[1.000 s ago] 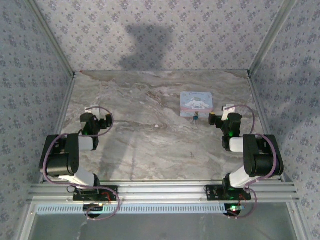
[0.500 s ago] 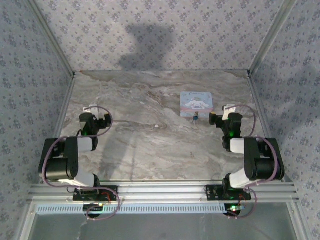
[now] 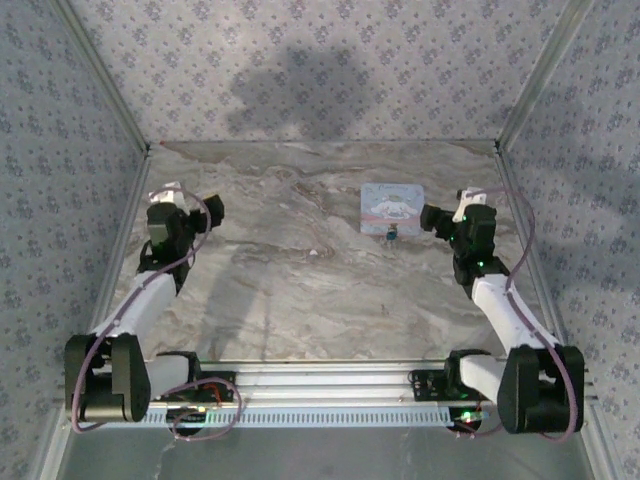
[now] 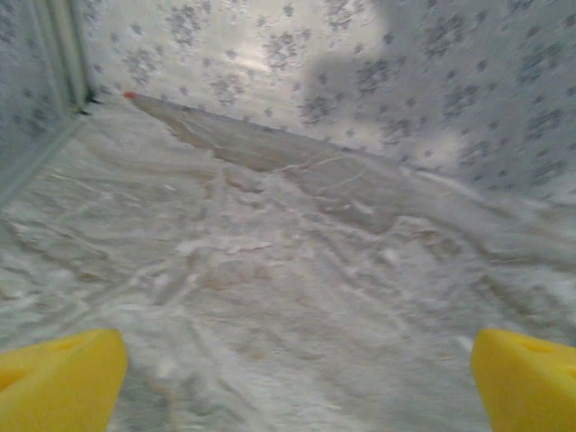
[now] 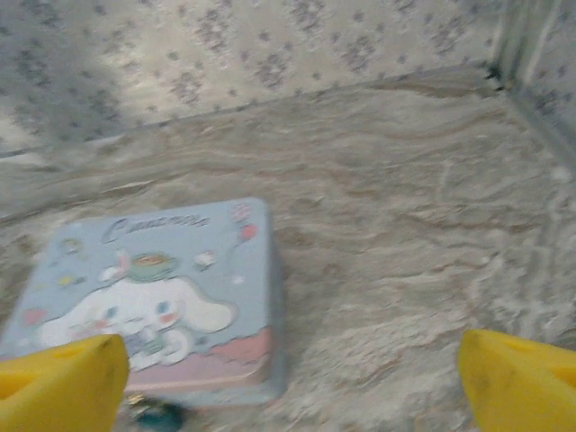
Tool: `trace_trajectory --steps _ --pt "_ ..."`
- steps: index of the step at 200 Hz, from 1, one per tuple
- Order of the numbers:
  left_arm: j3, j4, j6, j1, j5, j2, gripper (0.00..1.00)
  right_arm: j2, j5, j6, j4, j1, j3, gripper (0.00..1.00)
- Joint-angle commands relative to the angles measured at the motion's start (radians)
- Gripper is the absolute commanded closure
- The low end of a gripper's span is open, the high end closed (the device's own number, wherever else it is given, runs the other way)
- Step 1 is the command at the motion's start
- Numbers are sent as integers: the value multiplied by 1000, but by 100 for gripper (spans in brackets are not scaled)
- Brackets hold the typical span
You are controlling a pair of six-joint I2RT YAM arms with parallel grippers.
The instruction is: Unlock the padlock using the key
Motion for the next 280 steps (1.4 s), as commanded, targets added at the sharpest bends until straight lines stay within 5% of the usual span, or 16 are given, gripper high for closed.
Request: trace_trajectory --steps 1,52,82,161,280 --pt "20 -116 -177 -69 108 -15 2 -38 -46 172 -348 84 74 11" --pt "-2 -77 -253 -344 95 40 2 -44 -58 312 -705 367 86 21" --pt "1 -16 -260 -431 95 111 2 2 -27 314 -836 474 93 27" --pt "7 6 -264 -443 104 163 2 310 15 267 -866 662 195 44" --pt "13 -13 -252 -444 97 172 2 448 -10 265 -897 693 212 56"
